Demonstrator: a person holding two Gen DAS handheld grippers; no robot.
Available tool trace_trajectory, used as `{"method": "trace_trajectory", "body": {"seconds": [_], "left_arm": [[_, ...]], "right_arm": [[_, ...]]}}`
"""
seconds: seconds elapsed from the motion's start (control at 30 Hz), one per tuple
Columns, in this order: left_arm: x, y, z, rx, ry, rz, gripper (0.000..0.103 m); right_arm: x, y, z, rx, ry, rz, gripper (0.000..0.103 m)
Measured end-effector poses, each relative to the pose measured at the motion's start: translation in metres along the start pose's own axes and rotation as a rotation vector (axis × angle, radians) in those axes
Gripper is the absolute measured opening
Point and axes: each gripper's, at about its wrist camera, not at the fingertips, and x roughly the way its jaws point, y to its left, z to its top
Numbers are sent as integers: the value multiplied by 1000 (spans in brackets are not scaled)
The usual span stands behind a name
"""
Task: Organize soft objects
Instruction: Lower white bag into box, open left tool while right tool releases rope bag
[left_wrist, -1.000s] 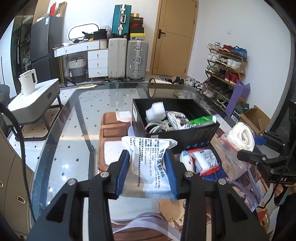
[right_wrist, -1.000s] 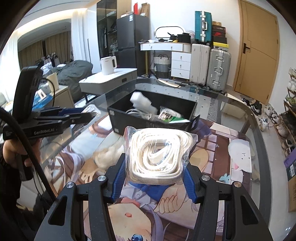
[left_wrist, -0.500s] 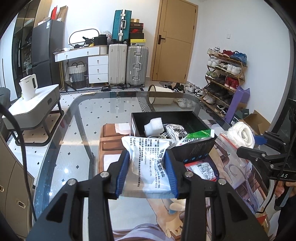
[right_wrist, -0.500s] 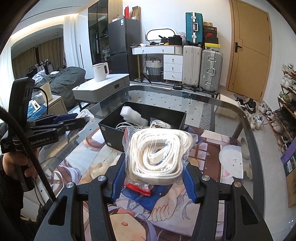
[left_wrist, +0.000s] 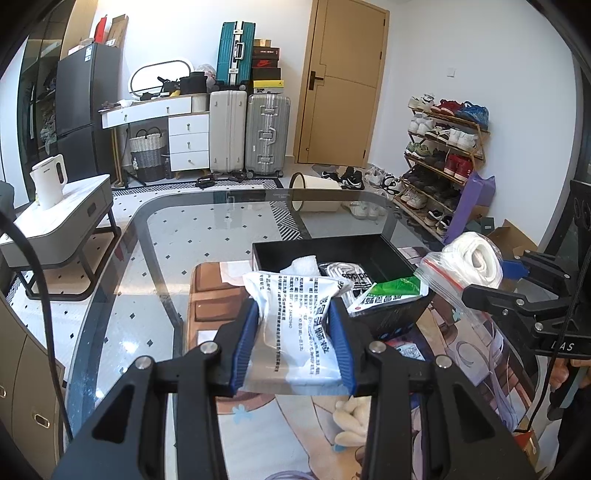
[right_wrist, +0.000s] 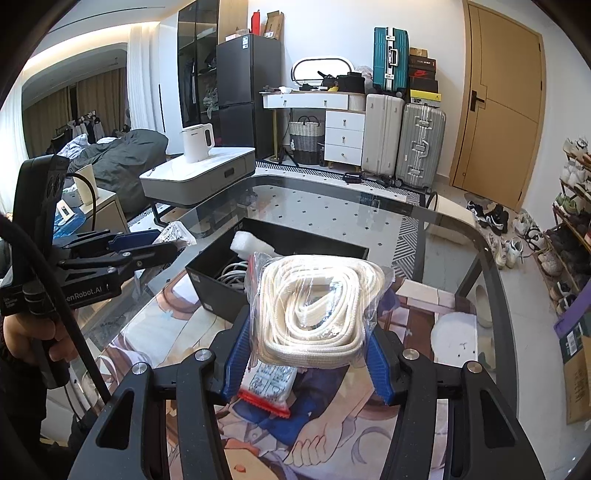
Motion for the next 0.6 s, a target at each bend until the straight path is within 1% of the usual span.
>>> {"method": "trace_trajectory", "body": {"seconds": [0.47,0.6], "left_arm": [[12,2,11,5,5,-8,38],[21,1,16,9,17,-15,38]], "right_arm": [[23,-5,17,-14,28,-5,56],[30,-8,21,-21,39,-10,56]]}}
